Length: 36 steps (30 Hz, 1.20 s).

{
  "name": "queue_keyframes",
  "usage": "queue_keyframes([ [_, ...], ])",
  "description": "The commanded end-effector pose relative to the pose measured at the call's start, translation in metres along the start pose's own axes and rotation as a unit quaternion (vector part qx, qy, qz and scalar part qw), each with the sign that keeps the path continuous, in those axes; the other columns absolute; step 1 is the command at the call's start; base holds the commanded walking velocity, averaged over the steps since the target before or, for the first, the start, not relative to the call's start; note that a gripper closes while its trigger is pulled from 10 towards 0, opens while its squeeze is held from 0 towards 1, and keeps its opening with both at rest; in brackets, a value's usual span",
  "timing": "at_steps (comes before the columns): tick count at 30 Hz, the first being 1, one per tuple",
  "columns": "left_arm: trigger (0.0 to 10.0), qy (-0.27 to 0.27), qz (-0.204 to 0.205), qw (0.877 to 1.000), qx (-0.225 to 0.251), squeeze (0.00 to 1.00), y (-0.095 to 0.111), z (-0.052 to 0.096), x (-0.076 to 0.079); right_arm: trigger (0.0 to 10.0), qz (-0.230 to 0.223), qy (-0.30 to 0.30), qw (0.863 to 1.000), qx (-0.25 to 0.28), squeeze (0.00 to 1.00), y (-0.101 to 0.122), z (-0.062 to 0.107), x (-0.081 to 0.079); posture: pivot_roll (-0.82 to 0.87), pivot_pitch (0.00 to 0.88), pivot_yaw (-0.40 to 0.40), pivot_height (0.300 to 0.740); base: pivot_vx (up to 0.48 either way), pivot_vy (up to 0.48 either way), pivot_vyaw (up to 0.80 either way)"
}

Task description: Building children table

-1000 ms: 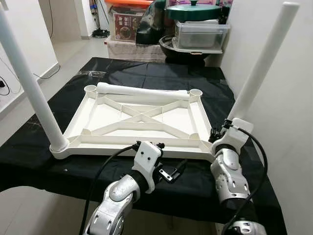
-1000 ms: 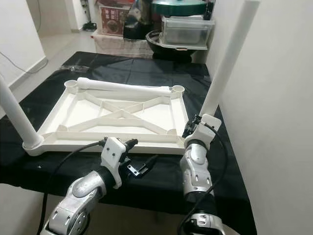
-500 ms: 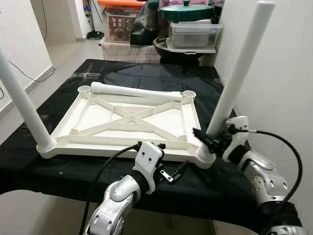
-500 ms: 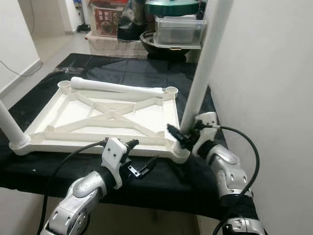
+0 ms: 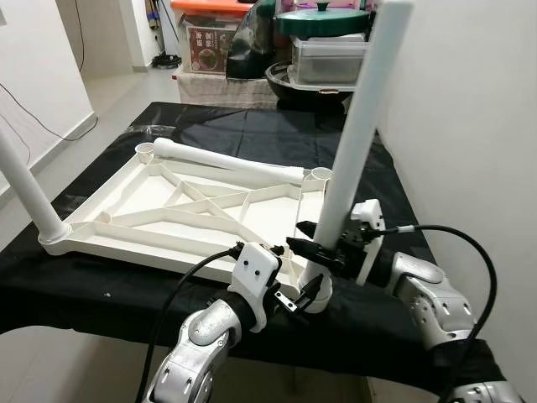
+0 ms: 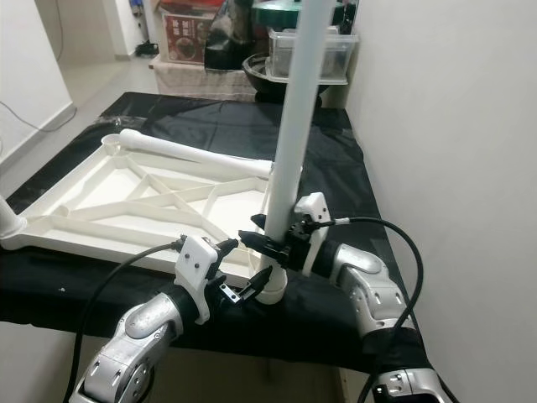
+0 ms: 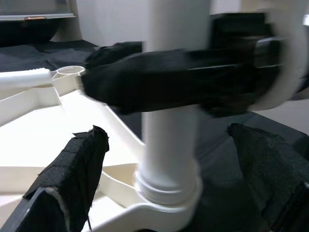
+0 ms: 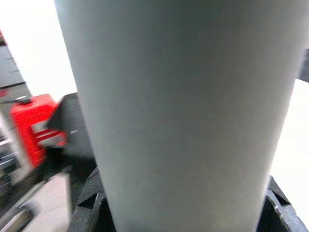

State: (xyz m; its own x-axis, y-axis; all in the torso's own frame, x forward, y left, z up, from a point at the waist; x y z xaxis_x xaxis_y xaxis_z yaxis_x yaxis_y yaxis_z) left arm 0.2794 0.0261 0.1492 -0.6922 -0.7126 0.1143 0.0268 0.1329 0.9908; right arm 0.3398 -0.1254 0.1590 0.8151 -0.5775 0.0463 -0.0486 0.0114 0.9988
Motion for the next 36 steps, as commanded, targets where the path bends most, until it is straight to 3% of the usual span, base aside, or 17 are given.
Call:
queue_keyframes([
  [1,10.0,-0.002,0.0,1.0,-0.006,0.0,-0.001,0.0,0.0,0.0,-0.018,-0.016,1.0,0.0,0.0,-0.002,-0.001,0.004,0.1,0.0,-0.043,0.74,0.0,0.0,0.0],
  [7,10.0,-0.002,0.001,1.0,-0.006,0.0,-0.001,0.0,0.0,0.0,-0.024,-0.2,0.979,-0.008,0.0,-0.008,0.003,0.042,0.08,0.0,-0.036,0.74,0.0,0.0,0.0],
  [9,10.0,-0.002,0.001,1.0,-0.006,0.0,-0.002,0.0,0.001,0.0,-0.05,-0.412,0.91,-0.026,0.0,-0.014,0.026,0.077,0.08,0.0,-0.035,0.74,0.0,0.0,0.0],
  [10,10.0,-0.002,0.001,1.0,-0.006,0.0,-0.002,0.0,0.001,0.0,-0.05,-0.412,0.91,-0.026,0.0,-0.014,0.026,0.077,0.08,0.0,-0.035,0.74,0.0,0.0,0.0],
  [12,10.0,-0.002,0.002,1.0,-0.005,0.0,-0.002,0.0,0.0,0.0,-0.063,-0.575,0.814,-0.046,0.0,-0.018,0.055,0.089,0.08,0.0,-0.035,0.74,0.0,0.0,0.0],
  [13,10.0,-0.002,0.002,1.0,-0.005,0.0,-0.002,0.0,0.0,0.0,-0.063,-0.575,0.814,-0.046,0.0,-0.018,0.055,0.089,0.08,0.0,-0.035,0.74,0.0,0.0,0.0],
  [16,10.0,-0.002,0.001,1.0,-0.004,0.0,-0.001,0.0,0.0,0.0,-0.072,-0.662,0.744,-0.051,0.0,-0.02,0.073,0.085,0.08,0.0,-0.035,0.74,0.0,0.0,0.0],
  [22,10.0,-0.001,0.002,1.0,-0.004,0.0,-0.002,0.0,0.001,0.0,-0.083,-0.697,0.71,-0.044,0.0,-0.024,0.075,0.079,0.07,0.0,-0.034,0.74,0.0,0.0,0.0],
  [23,10.0,-0.001,0.002,1.0,-0.004,0.0,-0.002,0.0,0.001,0.0,-0.083,-0.697,0.71,-0.044,0.0,-0.024,0.075,0.079,0.07,0.0,-0.034,0.74,0.0,0.0,0.0],
  [24,10.0,0.0,0.003,1.0,-0.004,0.0,-0.002,0.0,0.001,7.5,-0.089,-0.697,0.711,-0.032,0.0,-0.024,0.069,0.076,0.07,0.0,-0.036,0.74,0.0,0.0,0.0],
  [25,10.0,0.0,0.003,1.0,-0.004,0.0,-0.003,-0.001,0.001,10.0,-0.089,-0.688,0.719,-0.024,0.0,-0.023,0.061,0.075,0.07,0.0,-0.036,0.74,0.0,0.0,0.0],
  [28,10.0,0.0,0.004,1.0,-0.004,0.0,-0.003,-0.001,0.001,10.0,-0.088,-0.68,0.727,-0.02,0.0,-0.022,0.056,0.075,0.07,0.0,-0.036,0.74,0.0,0.0,0.0],
  [29,10.0,0.0,0.004,1.0,-0.004,0.0,-0.003,-0.001,0.001,10.0,-0.075,-0.659,0.748,-0.007,1.0,-0.018,0.05,0.075,0.07,0.0,-0.036,0.74,0.0,0.0,0.0],
  [31,10.0,0.0,0.004,1.0,-0.003,0.0,-0.003,-0.001,0.001,10.0,-0.056,-0.643,0.763,0.003,1.0,-0.013,0.046,0.076,0.06,0.0,-0.04,0.74,0.0,0.0,0.0],
  [32,10.0,0.0,0.005,1.0,-0.003,0.0,-0.003,-0.001,0.001,10.0,-0.046,-0.606,0.793,0.027,0.0,-0.008,0.038,0.077,0.06,0.0,-0.042,0.74,0.0,0.0,0.0],
  [34,10.0,0.0,0.005,1.0,-0.003,0.0,-0.003,-0.002,0.001,10.0,-0.051,-0.593,0.803,0.037,0.0,-0.007,0.036,0.078,0.06,0.0,-0.042,0.74,0.0,0.0,0.0],
  [36,10.0,0.0,0.005,1.0,-0.003,0.0,-0.002,-0.002,0.002,10.0,-0.048,-0.539,0.84,0.048,0.0,-0.004,0.035,0.079,0.06,0.0,-0.04,0.74,0.0,0.0,0.0],
])
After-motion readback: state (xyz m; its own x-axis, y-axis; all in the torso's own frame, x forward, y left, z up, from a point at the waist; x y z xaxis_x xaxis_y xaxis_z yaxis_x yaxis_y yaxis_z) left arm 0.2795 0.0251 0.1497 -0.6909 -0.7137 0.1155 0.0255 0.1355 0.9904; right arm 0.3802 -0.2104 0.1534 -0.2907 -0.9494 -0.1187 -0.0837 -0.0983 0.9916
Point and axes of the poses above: a point about 5 cm out from each wrist's last joint towards the gripper, its own z axis pointing back from the gripper into the wrist, its own y axis along the axis of the wrist's last joint, x = y × z, the point moved 3 cm from there along -z, pointing out of the wrist towards the gripper, and after that the axes turned 8 degrees about z, right-handed, at the moved point
